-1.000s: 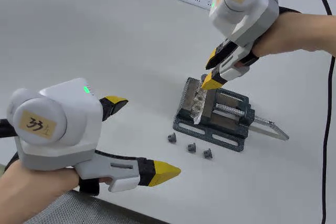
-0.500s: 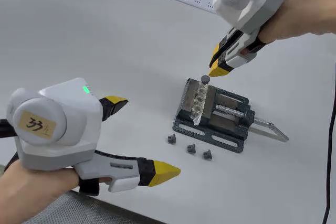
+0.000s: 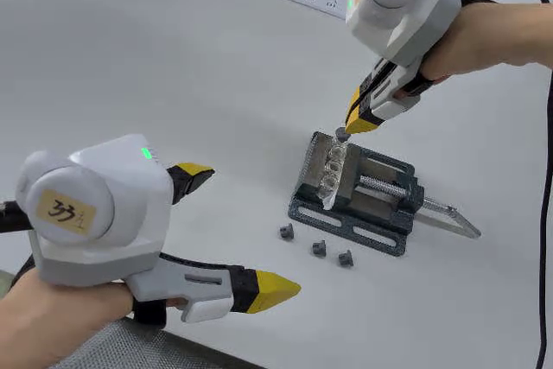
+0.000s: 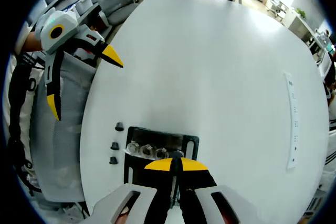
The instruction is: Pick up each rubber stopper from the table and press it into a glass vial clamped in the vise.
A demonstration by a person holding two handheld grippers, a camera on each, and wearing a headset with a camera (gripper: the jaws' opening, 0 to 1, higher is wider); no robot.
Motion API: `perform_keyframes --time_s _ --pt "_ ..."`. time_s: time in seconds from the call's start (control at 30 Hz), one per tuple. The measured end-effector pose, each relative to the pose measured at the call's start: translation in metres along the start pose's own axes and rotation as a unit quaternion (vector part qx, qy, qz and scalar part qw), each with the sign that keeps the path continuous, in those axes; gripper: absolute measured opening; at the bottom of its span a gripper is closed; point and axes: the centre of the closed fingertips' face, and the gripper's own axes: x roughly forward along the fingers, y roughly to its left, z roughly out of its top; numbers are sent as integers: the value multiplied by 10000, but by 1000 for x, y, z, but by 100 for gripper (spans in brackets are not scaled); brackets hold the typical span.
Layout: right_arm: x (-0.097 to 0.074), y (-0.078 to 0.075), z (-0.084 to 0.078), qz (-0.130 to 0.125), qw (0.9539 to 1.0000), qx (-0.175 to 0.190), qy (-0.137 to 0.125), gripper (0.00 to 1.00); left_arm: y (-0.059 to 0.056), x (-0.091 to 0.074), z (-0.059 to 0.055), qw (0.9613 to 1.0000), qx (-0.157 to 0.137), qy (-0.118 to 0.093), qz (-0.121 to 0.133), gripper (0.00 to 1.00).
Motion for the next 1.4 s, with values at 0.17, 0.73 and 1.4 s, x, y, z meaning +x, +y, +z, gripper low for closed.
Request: perform_keyframes --time_s 0.17,0.73,1.4 --pt "1 0 -1 70 10000 12 32 0 1 0 -1 10000 -8 0 0 97" --pt "4 2 -3 136 9998 94 99 0 1 -1 -1 10000 -40 -21 13 97" --pt "6 4 0 187 9997 133 130 0 -1 -1 0 10000 -42 -35 14 97"
